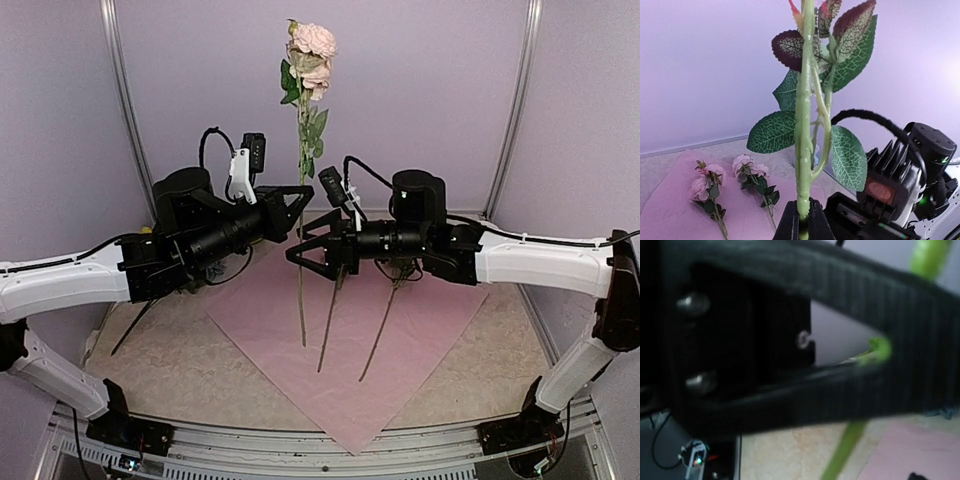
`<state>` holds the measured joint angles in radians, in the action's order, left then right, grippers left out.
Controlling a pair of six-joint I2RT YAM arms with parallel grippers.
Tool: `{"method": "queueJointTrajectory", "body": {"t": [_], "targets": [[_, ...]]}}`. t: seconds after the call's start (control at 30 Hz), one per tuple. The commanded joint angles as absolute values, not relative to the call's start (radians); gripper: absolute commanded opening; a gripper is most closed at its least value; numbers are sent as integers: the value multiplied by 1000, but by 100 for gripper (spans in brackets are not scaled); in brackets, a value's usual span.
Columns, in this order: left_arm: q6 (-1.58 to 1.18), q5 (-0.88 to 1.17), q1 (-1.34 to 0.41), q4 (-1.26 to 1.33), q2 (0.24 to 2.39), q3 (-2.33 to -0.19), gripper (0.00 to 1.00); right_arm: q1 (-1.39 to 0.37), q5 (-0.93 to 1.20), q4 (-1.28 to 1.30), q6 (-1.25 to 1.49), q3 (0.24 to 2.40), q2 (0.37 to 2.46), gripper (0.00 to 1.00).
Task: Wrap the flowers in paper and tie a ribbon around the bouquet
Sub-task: Pass from the left arm to the right, then place the fake flower on the flattened wrapping paper.
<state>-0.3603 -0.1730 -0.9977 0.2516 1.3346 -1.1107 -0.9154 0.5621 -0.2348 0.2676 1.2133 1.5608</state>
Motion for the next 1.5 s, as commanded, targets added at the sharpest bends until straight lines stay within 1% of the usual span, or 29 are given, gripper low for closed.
{"method": "queueJointTrajectory", "body": {"t": [0.0,0.03,0.1,0.13,0.17,0.23,0.27,0.3,0.33,0.37,0.4,0.43,0.5,0.6,0.7,0.8,0.83,0.9,0.93,1.03,1.13,1.23,1.37,1.43,1.47], "targets": [[-384,-112,-1012,444,1347,-1092,0,-912,577,-293,326,1212,1601,72],[-400,-108,-1012,456,1349,-1087,0,-911,553,-297,334,1207,1600,58],[-423,-90,-1012,478,1352,-1073,0,-909,484,-291,358,1198,1600,25],[-432,-79,-1012,482,1356,-1069,0,-903,444,-281,376,1195,1598,6],[-438,-78,-1012,475,1360,-1072,0,-895,412,-264,399,1191,1597,0],[-455,-105,-1009,431,1375,-1088,0,-862,400,-245,477,1178,1600,0],[-470,-128,-1003,394,1386,-1100,3,-843,408,-245,504,1163,1599,0],[-495,-147,-991,346,1402,-1114,27,-822,420,-248,555,1145,1599,0],[-520,-150,-976,296,1419,-1129,56,-806,430,-249,584,1127,1599,0],[-552,-149,-957,249,1435,-1138,75,-790,438,-248,605,1109,1602,0],[-576,-154,-937,205,1451,-1147,90,-778,437,-241,620,1093,1605,0],[-591,-157,-916,151,1463,-1159,98,-767,429,-223,631,1073,1611,0],[-600,-193,-873,47,1472,-1166,99,-746,401,-191,651,1044,1633,0],[-618,-320,-786,-136,1444,-1157,99,-698,389,-180,697,996,1690,0],[-647,-396,-634,-323,1421,-1166,99,-673,393,-153,717,1002,1778,0],[-631,-414,-495,-447,1408,-1156,99,-672,352,-102,707,1033,1828,0],[-615,-415,-452,-472,1406,-1151,99,-672,340,-87,704,1041,1835,6],[-583,-403,-353,-509,1406,-1138,99,-672,307,-73,710,1035,1830,23],[-566,-394,-299,-523,1411,-1132,99,-672,292,-72,711,1025,1821,29],[-520,-351,-107,-554,1439,-1140,99,-672,244,-80,709,995,1777,37],[-469,-330,36,-561,1479,-1178,97,-672,203,-62,690,986,1729,40],[-408,-357,152,-578,1547,-1240,91,-674,176,-50,654,981,1679,40],[-312,-470,255,-646,1707,-1342,70,-681,148,-37,586,983,1626,41],[-261,-588,270,-676,1811,-1383,64,-683,132,-27,556,984,1609,41],[-240,-610,271,-680,1847,-1399,61,-683,126,-27,544,981,1604,41]]}}
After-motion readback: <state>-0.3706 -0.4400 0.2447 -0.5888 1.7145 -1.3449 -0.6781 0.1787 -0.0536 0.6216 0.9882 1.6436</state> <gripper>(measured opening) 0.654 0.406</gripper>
